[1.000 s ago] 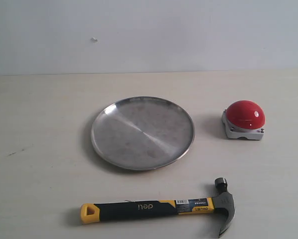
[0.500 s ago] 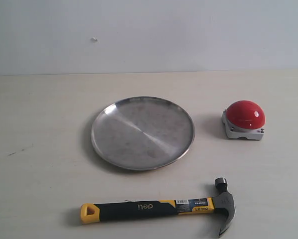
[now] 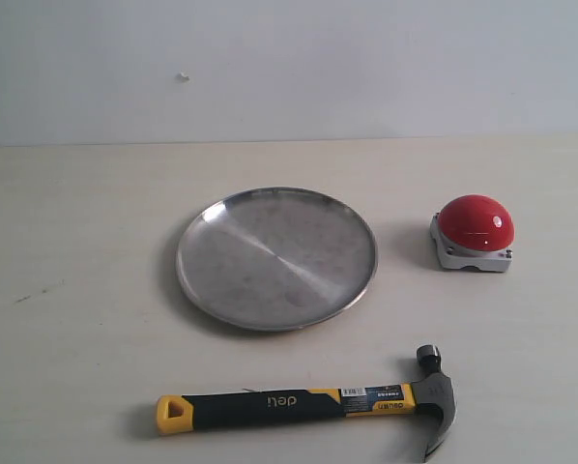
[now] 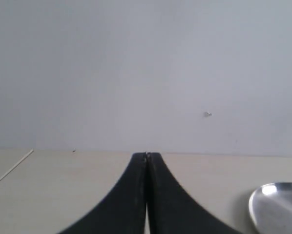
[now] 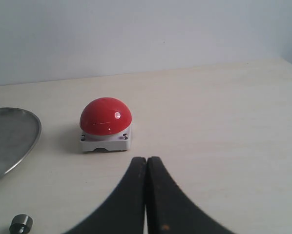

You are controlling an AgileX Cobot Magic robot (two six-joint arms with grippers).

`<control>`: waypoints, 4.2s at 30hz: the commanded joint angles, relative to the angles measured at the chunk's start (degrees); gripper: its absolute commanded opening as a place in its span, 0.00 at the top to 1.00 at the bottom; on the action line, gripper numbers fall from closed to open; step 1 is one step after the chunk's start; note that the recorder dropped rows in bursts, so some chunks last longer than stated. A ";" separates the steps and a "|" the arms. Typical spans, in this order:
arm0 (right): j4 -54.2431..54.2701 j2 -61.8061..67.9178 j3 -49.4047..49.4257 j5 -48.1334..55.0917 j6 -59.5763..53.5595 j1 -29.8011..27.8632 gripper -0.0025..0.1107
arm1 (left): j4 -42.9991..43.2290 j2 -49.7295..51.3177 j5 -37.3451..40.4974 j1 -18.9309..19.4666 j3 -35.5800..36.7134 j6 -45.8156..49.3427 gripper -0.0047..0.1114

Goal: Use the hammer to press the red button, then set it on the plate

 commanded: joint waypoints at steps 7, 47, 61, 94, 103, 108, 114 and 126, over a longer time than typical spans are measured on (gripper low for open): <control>0.00 -0.35 0.29 -0.91 -0.19 -0.31 0.98 | 0.02 -0.34 -19.93 0.27 -0.14 -30.39 0.96; 0.00 -0.35 0.29 -0.91 -0.19 -0.31 0.98 | -17.84 87.30 43.79 -33.73 -57.56 26.13 0.96; 0.00 -0.35 0.29 -0.91 -0.19 -0.31 0.98 | -26.69 107.45 58.54 -45.65 -80.56 46.93 0.96; 0.00 -0.35 0.29 -0.91 -0.19 -0.31 0.98 | -22.52 128.11 65.05 -57.03 -100.07 49.94 0.34; 0.00 -0.35 0.29 -0.91 -0.19 -0.31 0.98 | -22.52 128.34 62.53 -57.03 -100.07 50.42 0.34; -0.20 -0.35 0.29 -0.91 -0.19 -0.31 0.98 | -22.52 128.34 62.53 -57.03 -100.07 50.42 0.35; 0.05 -0.35 0.29 -0.91 -0.19 -0.31 0.98 | -23.61 130.13 62.15 -57.03 -100.07 50.87 0.35; -0.07 -0.35 0.29 -0.91 -0.19 -0.31 0.98 | -23.08 133.31 60.31 -57.03 -100.07 51.38 0.35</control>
